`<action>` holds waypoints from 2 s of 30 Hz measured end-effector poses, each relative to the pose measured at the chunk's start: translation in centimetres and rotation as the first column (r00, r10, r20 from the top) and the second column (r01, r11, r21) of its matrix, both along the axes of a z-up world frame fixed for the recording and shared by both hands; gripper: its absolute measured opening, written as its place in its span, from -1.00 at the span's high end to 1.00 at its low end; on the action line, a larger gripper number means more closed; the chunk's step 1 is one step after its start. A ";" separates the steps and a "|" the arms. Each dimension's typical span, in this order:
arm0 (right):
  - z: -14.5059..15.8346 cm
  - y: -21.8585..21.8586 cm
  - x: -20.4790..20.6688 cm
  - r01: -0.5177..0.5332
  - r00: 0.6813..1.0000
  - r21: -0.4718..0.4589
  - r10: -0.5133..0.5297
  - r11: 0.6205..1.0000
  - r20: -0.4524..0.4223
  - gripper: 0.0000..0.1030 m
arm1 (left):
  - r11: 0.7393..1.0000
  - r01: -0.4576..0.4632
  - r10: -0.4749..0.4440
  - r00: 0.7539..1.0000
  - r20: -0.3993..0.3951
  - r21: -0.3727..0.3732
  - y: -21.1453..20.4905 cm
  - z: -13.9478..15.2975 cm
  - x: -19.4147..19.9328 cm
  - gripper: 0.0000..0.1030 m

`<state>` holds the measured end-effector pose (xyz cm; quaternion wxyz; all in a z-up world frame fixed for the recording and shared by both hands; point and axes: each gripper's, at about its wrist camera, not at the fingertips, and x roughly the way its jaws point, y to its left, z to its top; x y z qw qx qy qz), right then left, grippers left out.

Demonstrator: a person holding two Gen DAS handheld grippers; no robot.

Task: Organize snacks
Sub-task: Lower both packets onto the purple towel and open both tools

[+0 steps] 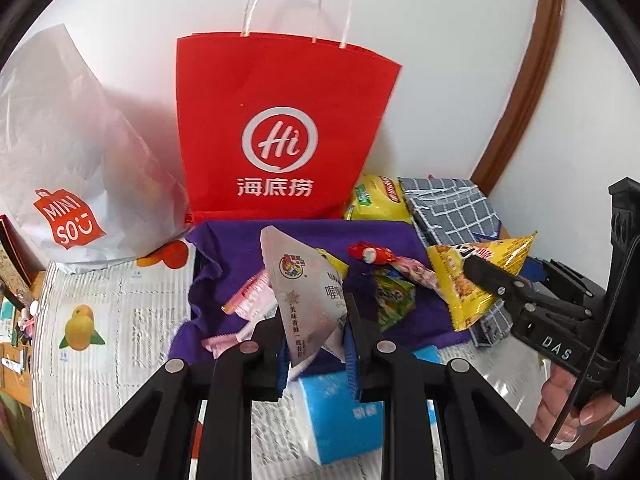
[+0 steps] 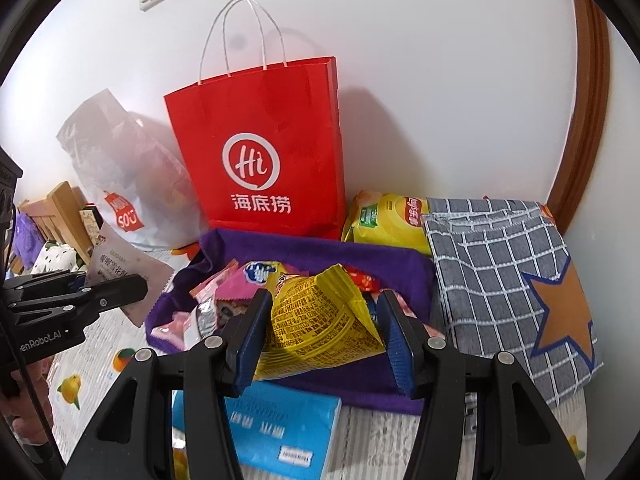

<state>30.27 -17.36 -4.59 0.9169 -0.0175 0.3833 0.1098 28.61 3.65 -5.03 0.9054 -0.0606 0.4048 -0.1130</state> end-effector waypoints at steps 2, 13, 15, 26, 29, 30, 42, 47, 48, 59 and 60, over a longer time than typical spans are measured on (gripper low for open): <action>-0.2 0.0 1.0 0.005 1.000 -0.003 -0.005 1.000 -0.001 -0.05 | 1.000 -0.008 0.008 1.000 -0.007 -0.002 0.5 -0.2 0.8 0.59; -1.9 -0.1 5.5 0.024 0.999 0.016 -0.024 1.000 -0.025 -0.05 | 1.000 0.001 -0.003 0.999 -0.045 -0.028 0.6 -2.0 4.4 0.59; -2.1 -0.1 6.1 0.027 0.999 0.016 -0.026 1.000 -0.028 -0.05 | 0.999 0.014 -0.016 0.998 -0.052 -0.036 0.1 -2.5 5.1 0.59; -6.2 0.1 9.5 0.024 0.995 -0.041 -0.028 0.999 -0.101 -0.05 | 0.994 0.065 -0.078 0.983 -0.166 -0.085 -1.1 -7.2 8.4 0.58; -7.4 -0.1 10.1 0.026 0.991 -0.048 -0.032 0.998 -0.129 -0.05 | 0.991 0.072 -0.095 0.975 -0.203 -0.114 -1.0 -8.5 9.0 0.58; -7.7 0.0 10.2 0.025 0.990 -0.052 -0.032 0.998 -0.138 -0.05 | 0.989 0.075 -0.100 0.973 -0.206 -0.126 -1.0 -8.7 9.1 0.58; -10.8 1.1 10.9 -0.032 0.978 -0.066 0.018 0.997 -0.206 -0.06 | 0.987 0.087 -0.114 0.972 -0.205 -0.136 -2.1 -9.5 9.5 0.56; -10.9 0.3 11.2 -0.024 0.974 -0.049 0.012 0.998 -0.225 -0.07 | 0.986 0.086 -0.114 0.972 -0.208 -0.142 -1.9 -9.4 9.6 0.55; -10.9 0.1 11.3 -0.017 0.975 -0.046 0.006 0.999 -0.224 -0.07 | 0.986 0.087 -0.115 0.972 -0.207 -0.139 -1.9 -9.4 9.6 0.55; -10.2 -0.1 11.0 0.015 0.982 -0.083 -0.030 0.996 -0.184 -0.10 | 0.984 0.108 -0.136 0.969 -0.207 -0.143 -2.6 -9.2 9.8 0.33; -10.2 -0.2 11.0 0.019 0.982 -0.081 -0.033 0.997 -0.185 -0.10 | 0.985 0.109 -0.136 0.969 -0.208 -0.137 -2.7 -9.2 9.8 0.32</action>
